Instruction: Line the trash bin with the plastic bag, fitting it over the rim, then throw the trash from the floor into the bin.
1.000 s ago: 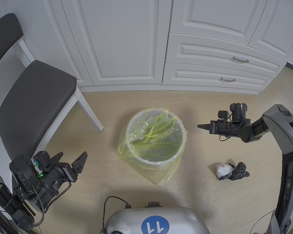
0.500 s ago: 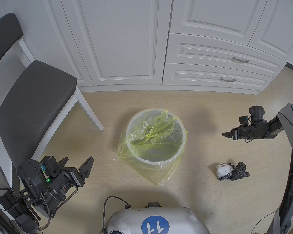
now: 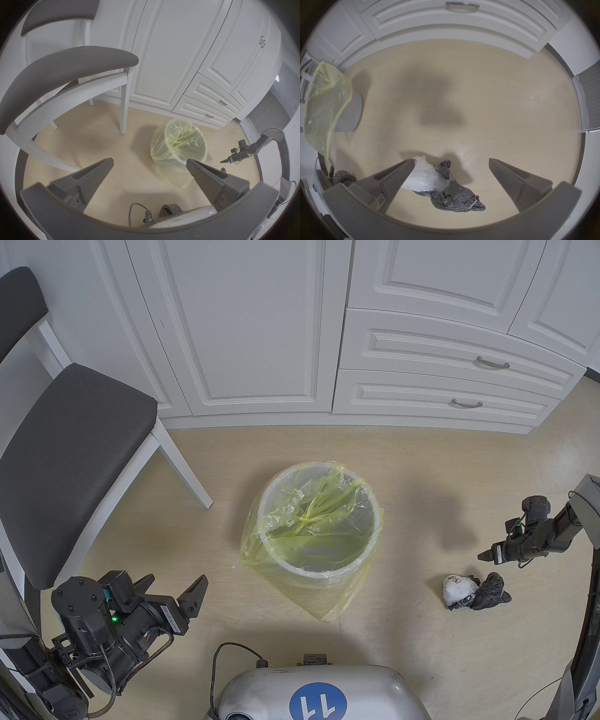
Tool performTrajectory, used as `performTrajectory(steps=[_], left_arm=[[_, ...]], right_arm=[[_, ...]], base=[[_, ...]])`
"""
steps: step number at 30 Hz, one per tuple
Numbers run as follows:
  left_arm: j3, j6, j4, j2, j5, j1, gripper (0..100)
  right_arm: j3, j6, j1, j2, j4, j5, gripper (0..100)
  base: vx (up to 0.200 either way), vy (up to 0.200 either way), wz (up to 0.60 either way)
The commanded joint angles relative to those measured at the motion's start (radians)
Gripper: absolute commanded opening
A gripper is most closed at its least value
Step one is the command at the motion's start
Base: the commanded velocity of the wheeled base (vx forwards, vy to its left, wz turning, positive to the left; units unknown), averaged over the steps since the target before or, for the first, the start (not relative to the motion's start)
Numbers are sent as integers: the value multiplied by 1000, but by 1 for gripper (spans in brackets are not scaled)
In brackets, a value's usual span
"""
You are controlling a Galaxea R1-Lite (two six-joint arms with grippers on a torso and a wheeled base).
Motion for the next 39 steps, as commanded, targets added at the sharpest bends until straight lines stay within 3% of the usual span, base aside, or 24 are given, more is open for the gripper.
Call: performTrajectory(steps=[1, 8, 11, 13, 19, 30, 34, 39], left_arm=[[18, -2, 0, 17, 7, -10, 100], [18, -1, 0, 5, 13, -16, 100], [18, -2, -2, 0, 12, -16, 100], [18, -2, -2, -1, 12, -16, 100], [18, -2, -2, -3, 12, -16, 100], [16, -2, -2, -3, 10, -12, 100], [16, -2, -3, -4, 10, -12, 100], [18, -2, -3, -23, 10, -10, 100]], right_arm=[[-42, -17, -23, 103, 9, 0, 100], [-130, -28, -39, 175, 88, 11, 100], [-239, -27, -37, 204, 254, 112, 100], [-291, -25, -39, 216, 321, 137, 100], [-501, -30, -49, 273, 595, 143, 100], [-735, -60, -60, 370, 897, 132, 100], [-735, -42, -57, 373, 811, 138, 100], [-735, 39, -43, 410, 667, 135, 100]], base=[[0, 0, 0], [0, 0, 0], [0, 0, 0], [0, 0, 0], [0, 0, 0], [0, 0, 0], [0, 0, 0], [0, 0, 0]])
